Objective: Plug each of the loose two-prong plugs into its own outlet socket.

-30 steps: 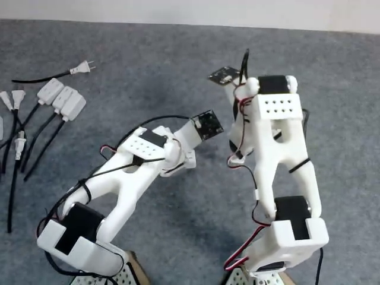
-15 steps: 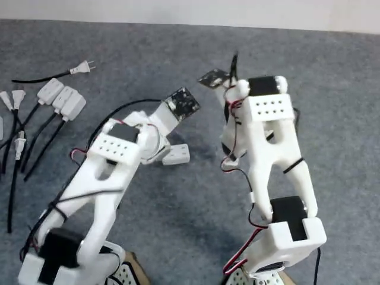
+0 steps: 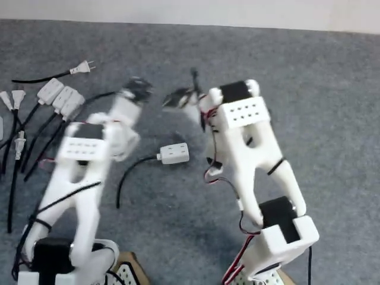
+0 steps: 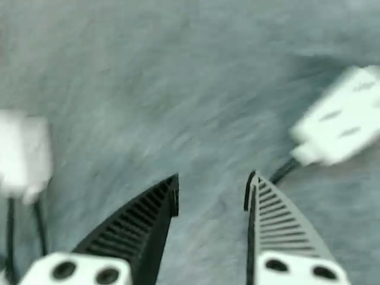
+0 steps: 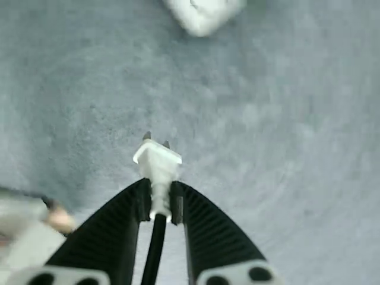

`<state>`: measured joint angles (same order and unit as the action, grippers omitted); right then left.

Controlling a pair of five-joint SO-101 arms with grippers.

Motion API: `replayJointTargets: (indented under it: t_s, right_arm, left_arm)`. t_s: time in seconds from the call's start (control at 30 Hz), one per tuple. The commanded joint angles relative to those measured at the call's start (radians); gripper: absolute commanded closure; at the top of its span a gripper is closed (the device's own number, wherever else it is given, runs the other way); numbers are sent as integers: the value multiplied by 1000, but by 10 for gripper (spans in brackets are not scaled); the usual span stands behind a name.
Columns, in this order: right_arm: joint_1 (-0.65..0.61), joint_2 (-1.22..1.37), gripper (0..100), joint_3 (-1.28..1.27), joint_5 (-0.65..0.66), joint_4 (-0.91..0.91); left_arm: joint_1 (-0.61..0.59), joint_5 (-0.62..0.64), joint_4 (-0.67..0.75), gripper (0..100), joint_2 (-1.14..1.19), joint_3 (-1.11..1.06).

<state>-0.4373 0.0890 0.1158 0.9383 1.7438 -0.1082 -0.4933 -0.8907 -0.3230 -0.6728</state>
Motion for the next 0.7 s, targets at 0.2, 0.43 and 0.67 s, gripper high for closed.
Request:
replayJointTargets:
  t_s: [0.2, 0.43, 0.67]
  right_arm:
    - [-97, 12, 991, 168, 313, 13]
    - [-140, 185, 991, 381, 310, -1]
    - [-142, 329, 991, 556, 351, -62]
  left_arm:
    - [-317, -40, -17, 803, -35, 7]
    - [-506, -38, 28, 803, -35, -33]
    - [-665, -11, 203, 803, -35, -162]
